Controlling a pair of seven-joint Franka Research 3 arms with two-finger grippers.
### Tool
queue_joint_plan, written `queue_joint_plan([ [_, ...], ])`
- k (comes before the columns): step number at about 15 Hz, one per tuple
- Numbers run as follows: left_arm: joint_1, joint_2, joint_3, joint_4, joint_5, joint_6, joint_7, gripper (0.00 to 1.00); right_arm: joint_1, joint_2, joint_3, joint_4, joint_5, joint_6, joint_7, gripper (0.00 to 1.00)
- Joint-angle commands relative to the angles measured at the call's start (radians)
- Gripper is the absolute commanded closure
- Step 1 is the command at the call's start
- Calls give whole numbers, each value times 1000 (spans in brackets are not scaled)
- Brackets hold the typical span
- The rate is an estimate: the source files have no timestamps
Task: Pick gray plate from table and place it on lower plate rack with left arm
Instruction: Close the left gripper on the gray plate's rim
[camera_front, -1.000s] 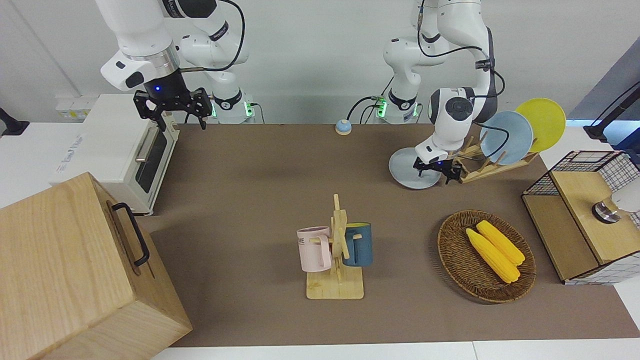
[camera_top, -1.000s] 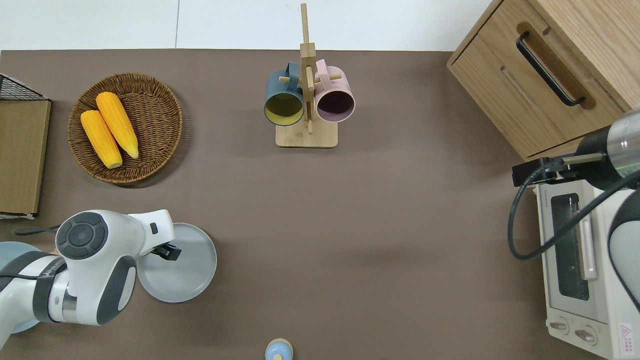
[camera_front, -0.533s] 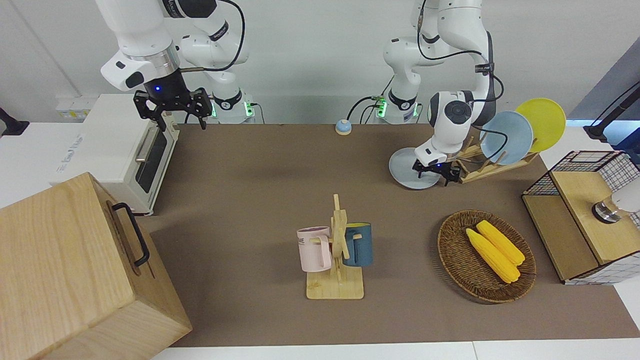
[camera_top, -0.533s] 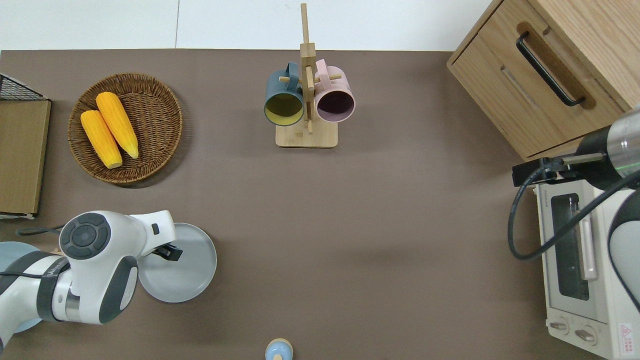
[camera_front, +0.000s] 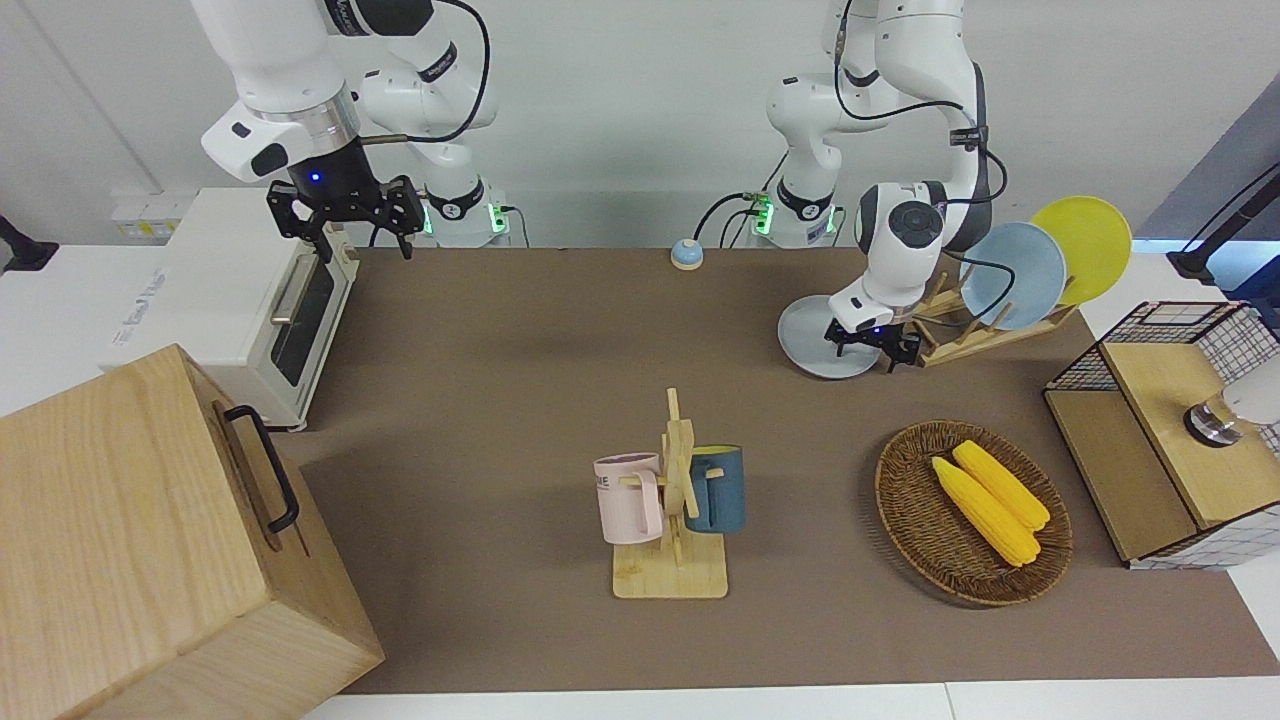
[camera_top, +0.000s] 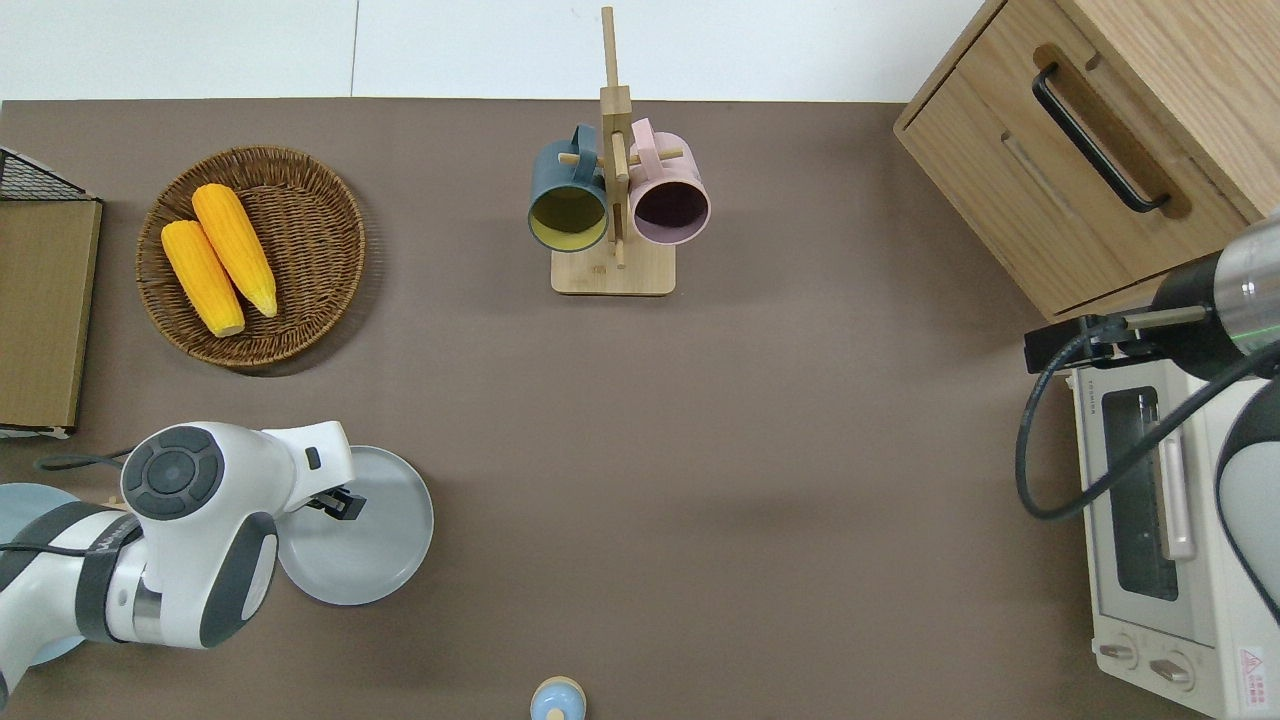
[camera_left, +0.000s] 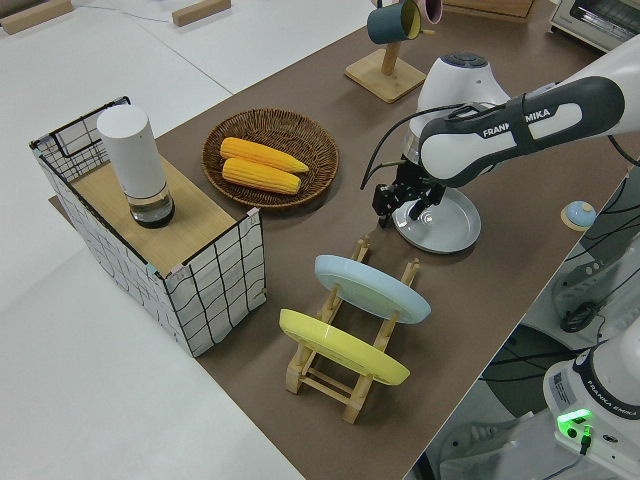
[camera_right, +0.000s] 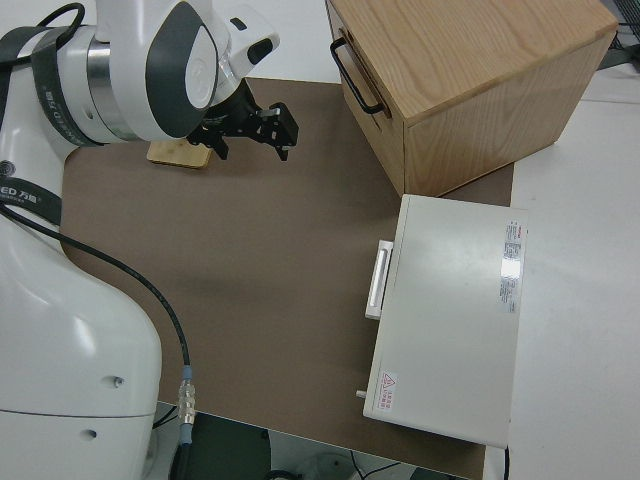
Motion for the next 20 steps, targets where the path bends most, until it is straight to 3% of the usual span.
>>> queue_joint_plan([
  [1, 4, -6, 4, -22, 20, 29, -5, 857, -22, 10, 21, 20, -3, -16, 13, 17],
  [3, 3, -13, 6, -19, 20, 24, -3, 1000, -22, 10, 21, 21, -3, -16, 13, 17],
  [13, 12, -43, 11, -5, 18, -6, 7, 1000, -22, 10, 21, 20, -3, -16, 13, 17],
  [20, 18, -94, 11, 139, 18, -275, 26, 1000, -22, 10, 21, 20, -3, -16, 13, 17],
])
